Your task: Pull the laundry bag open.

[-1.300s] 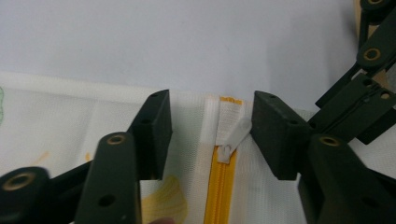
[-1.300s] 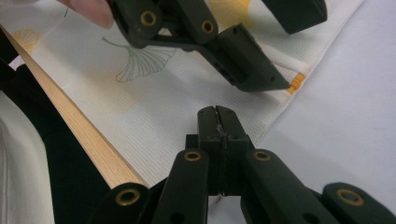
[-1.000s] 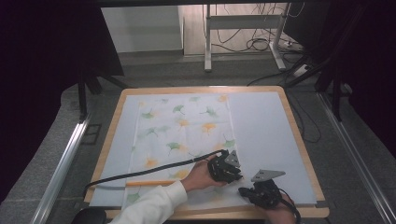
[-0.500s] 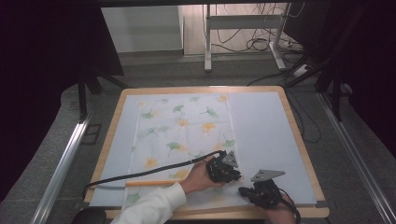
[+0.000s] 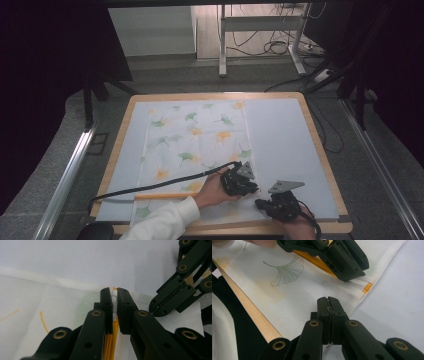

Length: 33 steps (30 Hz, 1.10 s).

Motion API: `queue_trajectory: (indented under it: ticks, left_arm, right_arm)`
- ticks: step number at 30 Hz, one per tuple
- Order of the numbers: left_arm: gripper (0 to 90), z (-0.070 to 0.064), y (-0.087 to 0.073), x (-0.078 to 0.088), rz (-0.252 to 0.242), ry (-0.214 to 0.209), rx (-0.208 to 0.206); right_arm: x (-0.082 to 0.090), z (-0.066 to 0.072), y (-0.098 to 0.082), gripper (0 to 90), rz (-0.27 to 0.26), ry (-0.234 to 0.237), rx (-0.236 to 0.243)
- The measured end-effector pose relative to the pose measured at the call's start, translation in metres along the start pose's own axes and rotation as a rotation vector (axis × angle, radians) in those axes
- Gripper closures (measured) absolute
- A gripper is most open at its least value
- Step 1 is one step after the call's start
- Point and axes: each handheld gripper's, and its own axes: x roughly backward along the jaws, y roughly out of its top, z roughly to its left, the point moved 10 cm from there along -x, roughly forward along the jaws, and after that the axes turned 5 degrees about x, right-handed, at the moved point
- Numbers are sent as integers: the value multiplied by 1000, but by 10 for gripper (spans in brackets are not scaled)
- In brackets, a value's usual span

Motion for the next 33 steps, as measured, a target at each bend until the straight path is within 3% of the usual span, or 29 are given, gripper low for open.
queue_trajectory:
  ticks: [16, 26, 28, 33]
  left_arm:
    - [849, 2, 0, 1, 10, 8, -2]
    - [851, 3, -2, 3, 26, 16, -12]
    - [851, 4, -4, 5, 43, 19, -32]
    - [851, 5, -4, 6, 36, 25, -16]
  right_arm:
    - [-3, -9, 4, 893, 2, -30, -20]
    - [-3, -10, 3, 896, 3, -9, -61]
    - [-3, -11, 3, 897, 2, -8, -69]
    - [-3, -11, 3, 897, 1, -3, -73]
